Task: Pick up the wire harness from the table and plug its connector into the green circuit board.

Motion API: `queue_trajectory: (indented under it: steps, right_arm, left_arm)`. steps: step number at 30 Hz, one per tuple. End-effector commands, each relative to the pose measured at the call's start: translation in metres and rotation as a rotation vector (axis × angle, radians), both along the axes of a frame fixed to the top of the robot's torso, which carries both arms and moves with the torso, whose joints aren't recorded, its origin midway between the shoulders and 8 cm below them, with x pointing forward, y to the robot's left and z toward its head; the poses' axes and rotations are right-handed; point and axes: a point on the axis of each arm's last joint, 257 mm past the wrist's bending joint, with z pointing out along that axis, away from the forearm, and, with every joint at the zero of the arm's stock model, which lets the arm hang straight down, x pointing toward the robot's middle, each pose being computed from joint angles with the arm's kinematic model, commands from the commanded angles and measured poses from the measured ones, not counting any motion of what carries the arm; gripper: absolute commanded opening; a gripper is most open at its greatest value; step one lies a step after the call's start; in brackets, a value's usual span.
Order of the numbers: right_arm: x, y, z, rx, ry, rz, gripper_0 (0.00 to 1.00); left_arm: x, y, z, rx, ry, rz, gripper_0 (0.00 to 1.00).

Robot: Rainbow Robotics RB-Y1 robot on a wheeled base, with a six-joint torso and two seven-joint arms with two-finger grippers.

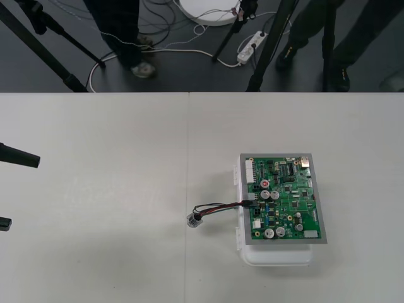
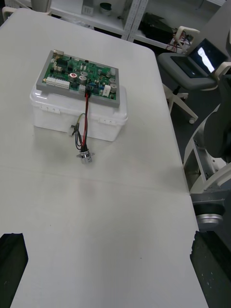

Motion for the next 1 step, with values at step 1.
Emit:
queue_trajectory:
  steps: [1]
  right_arm:
    - [-0.0006,-0.0013,0.0053,-0.007,-0.015,-0.004,1.0]
  left_arm:
    - [-0.0032,0.0102,0.0049,0.041,0.009,0.004,1.0]
